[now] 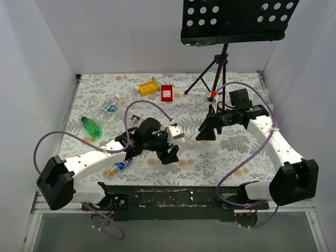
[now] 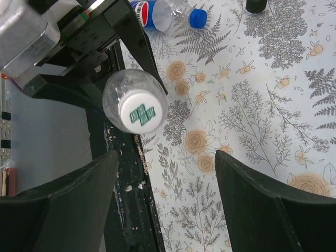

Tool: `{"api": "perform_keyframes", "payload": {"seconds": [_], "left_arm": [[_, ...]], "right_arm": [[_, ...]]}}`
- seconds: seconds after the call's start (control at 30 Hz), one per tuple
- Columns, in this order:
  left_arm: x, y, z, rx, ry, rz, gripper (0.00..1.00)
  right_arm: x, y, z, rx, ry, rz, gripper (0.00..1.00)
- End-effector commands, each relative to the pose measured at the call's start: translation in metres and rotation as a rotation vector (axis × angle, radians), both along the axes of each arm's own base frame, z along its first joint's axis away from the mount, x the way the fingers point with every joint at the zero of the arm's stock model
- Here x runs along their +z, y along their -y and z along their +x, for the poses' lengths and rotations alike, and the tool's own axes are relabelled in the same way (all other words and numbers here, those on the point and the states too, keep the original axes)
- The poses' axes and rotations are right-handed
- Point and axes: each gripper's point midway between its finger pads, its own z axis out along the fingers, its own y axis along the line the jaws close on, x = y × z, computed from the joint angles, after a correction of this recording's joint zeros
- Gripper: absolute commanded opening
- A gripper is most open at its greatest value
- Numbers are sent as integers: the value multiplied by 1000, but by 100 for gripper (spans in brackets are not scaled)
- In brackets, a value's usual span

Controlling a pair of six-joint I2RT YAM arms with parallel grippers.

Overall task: Unscrew the bottle caps
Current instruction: Unscrew the bottle cap from the plastic bottle.

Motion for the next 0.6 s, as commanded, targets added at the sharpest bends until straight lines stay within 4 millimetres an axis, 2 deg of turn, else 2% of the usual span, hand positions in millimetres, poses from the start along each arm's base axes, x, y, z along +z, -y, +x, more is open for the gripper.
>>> {"api": "perform_keyframes", "payload": {"seconds": [0.0,0.37,0.5,0.57], "left_arm": [[16,12,-2,-67,21,-33,18],[10,18,-5,-115,12,1,17],[8,19,-5,-120,13,12,17],[10,19,-5,-121,20,11,17]], "right_arm": [[8,-13,7,22,10,2,81],[17,-27,2,77,-56,52,77],[19,-28,0,85,-71,68,71],[18,-29,-1,88,-78,67,65]]}}
